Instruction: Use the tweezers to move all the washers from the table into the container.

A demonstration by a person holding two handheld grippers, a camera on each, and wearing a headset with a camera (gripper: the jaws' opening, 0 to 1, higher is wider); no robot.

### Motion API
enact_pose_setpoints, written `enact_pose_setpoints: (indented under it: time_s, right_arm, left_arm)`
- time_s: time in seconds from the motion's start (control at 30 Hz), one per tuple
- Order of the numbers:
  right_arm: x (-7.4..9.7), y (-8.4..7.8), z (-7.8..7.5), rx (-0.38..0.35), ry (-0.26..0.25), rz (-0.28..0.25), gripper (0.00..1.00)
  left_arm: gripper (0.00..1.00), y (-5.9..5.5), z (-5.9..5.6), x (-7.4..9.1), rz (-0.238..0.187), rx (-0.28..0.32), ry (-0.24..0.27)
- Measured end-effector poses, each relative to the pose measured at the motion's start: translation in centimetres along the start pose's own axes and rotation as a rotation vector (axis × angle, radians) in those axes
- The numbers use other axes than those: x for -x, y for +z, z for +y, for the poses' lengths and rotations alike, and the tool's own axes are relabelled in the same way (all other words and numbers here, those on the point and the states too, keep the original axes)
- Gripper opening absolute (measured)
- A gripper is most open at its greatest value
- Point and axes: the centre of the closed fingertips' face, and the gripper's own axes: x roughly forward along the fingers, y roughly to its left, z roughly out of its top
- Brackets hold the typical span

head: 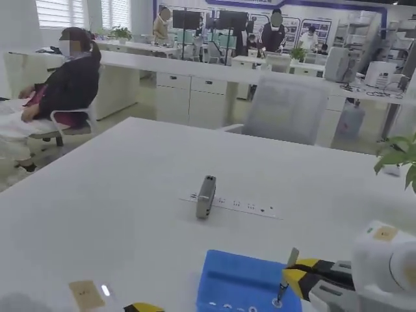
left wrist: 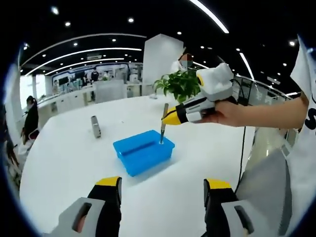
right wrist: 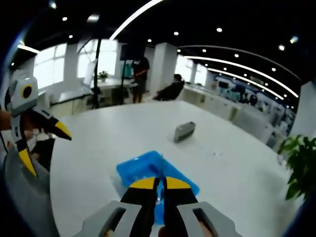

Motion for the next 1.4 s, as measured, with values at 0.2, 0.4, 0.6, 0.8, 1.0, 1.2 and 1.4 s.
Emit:
enact_pose_setpoints:
  time_s: [0.2,0.4,0.6,0.8,1.0,1.2,1.4]
  right_arm:
    - [-1.6,-2.1,-0.2,-0.077,0.013,0.027,0.01]
    - [-2.8,-3.6,-0.8,-0.154,0.008,0.024,0.01]
    - [-3.2,-4.5,-0.9,-0.197,-0.005,0.021,0.01]
    - [-3.3,-4.8,-0.7,-0.193,-0.006,0.038,0.02]
    - [-1.3,-2.2,-0.5,-0.151,-0.006,-0.009,0.01]
    - [2.0,0.6,1.8,0.009,0.035,-0.026,0.01]
    - [4.1,-0.1,5.0,0.151,0.081,0.055,0.01]
  left_arm:
    - [0.93,-1.9,0.2,0.9,0.006,0.03,0.1]
    - [0.99,-3.8,2.4,2.3,0.023,0.011,0.32]
    - [0.99,-4.9,3.5,2.8,0.048,-0.009,0.415]
    - [0.99,-5.1,4.3,3.0,0.038,-0.006,0.452]
    - [0.98,-5.2,5.0,3.5,0.03,0.013,0.482]
    - [0.96,-4.9,5.2,3.8,0.006,0.027,0.492]
    - [0.97,-4.9,5.3,4.0,-0.002,0.026,0.498]
